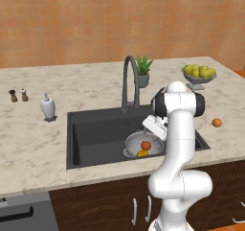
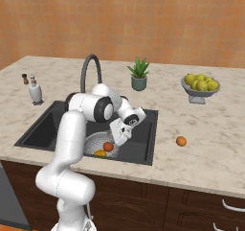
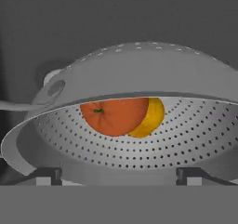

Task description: Put the colander in the sink, put the tangerine, mango, orange in the colander, and turn on the sink faucet and pour water over the colander.

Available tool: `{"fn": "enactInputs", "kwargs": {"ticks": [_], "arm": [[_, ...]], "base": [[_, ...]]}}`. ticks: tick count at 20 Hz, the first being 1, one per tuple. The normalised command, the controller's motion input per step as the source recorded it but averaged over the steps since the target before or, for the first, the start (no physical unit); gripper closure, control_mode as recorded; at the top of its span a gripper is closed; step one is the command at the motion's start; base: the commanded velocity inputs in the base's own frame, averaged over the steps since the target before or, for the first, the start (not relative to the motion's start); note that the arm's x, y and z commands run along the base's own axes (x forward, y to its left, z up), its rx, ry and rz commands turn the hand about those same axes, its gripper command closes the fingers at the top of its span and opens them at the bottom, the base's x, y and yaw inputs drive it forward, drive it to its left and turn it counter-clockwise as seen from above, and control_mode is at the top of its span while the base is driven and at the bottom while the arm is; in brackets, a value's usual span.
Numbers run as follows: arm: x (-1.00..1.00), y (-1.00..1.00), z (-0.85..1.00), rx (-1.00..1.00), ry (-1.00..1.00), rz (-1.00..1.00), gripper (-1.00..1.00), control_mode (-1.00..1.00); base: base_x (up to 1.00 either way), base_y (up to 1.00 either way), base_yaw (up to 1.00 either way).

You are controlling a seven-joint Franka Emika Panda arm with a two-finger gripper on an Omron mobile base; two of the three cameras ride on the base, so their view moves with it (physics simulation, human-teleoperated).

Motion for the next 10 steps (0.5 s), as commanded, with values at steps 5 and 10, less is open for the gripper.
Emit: {"fn": "enactInputs", "kwargs": {"ticks": [5,10], "arm": [[-0.46,-0.03,0.99,0.17,-0.06,-0.08,-1.0,-1.0],[-0.67,-0.38,0.93,-0.02,0.0,-0.01,-1.0,-1.0]], "base": [[0.0,0.0,0.0],[0.0,0.0,0.0]]}}
